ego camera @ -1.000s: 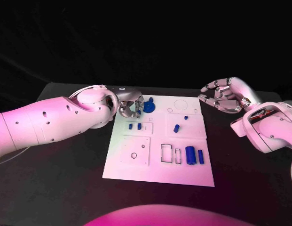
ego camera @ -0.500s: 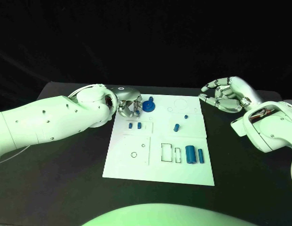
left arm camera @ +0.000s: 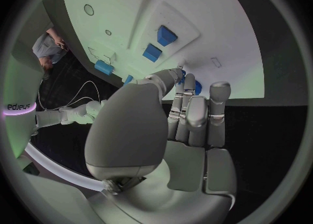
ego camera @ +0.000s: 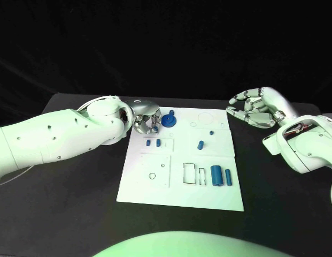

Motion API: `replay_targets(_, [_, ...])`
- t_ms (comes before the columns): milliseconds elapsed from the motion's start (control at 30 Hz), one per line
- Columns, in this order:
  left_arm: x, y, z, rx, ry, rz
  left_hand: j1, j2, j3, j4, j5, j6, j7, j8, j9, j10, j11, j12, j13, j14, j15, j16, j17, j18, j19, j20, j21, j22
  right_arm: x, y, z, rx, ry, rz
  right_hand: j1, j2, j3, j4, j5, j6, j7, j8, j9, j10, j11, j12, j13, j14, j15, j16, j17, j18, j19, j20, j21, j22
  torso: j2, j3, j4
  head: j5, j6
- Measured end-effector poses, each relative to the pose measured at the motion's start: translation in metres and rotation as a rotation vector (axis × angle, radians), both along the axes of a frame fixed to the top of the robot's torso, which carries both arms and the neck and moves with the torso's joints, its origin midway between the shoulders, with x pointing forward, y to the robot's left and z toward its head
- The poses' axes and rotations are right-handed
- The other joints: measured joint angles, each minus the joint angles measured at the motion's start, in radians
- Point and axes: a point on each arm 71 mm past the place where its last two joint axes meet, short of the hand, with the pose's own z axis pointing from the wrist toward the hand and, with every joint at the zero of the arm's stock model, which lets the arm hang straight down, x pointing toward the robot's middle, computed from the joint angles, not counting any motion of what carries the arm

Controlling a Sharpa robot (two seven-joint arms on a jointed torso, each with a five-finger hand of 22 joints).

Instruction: Assemble the parts on the task board

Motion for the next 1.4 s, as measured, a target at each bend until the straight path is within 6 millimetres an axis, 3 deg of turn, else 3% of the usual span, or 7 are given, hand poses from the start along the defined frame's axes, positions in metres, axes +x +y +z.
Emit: replay_targets(1400, [0.0011,-0.0011,-0.0045,0.012,0.037,-0.004,-0.004,0.004,0.000,0.000,-0.006,0.006,-0.005,-0.004,0.001,0.014,-0.007,-0.006,0.000,0.004,-0.004,0.000,-0.001,0.000,-0.004,-0.004,-0.004,-0.004,-0.0001,0.0000,-0.0002,0.001,0.000,-0.001,0.000,0.000,0.000,0.000,0.000,0.000,0.000,0.000,0.001,0.000,0.000,0.000,0.000,0.000,0.000,0.000,0.000,0.000,0.000,0.000,0.000,0.000,0.000,0.0005,-0.0004,0.000,-0.006])
